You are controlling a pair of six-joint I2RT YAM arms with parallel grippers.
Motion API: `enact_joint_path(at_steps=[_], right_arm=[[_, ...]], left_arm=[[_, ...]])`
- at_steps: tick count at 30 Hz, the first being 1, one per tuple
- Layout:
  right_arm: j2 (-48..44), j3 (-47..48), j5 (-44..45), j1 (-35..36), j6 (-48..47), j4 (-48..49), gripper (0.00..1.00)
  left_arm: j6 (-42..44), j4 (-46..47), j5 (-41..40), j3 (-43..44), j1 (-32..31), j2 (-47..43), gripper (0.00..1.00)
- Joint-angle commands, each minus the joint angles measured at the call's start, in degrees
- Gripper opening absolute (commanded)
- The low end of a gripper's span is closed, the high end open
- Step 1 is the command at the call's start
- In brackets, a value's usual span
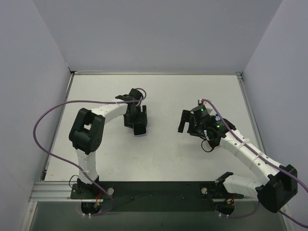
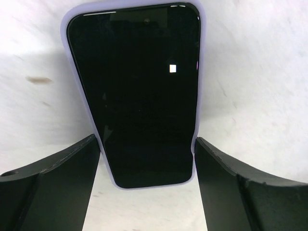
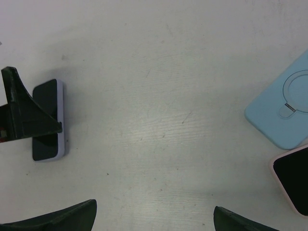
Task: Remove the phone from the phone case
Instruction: Move the phone to the center of the board.
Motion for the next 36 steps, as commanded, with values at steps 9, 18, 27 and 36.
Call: enact_joint_path(at_steps=[9, 18, 27, 36], right_arm=[[-6.8, -10.8, -5.6, 0.6, 13.3, 2.2, 0.99], [-7.6, -14.1, -5.3, 3.3, 16.8, 5.0, 0.97], [2.3, -7.5, -5.6, 8.8, 8.4, 7.9, 0.97], [30.0, 17.5, -1.1, 15.8, 3.0, 0.1, 0.98]], left_arm=[[-14.6, 3.1, 3.5, -7.1, -11.0, -5.6, 0.89], [-13.2, -0.7, -0.2, -6.2, -11.5, -9.0, 0.95], [-14.2, -7.7, -6.4, -3.6, -8.2, -18.6, 0.96], [-11.4, -12.5, -5.7, -3.3, 3.5, -28.2, 0.96]])
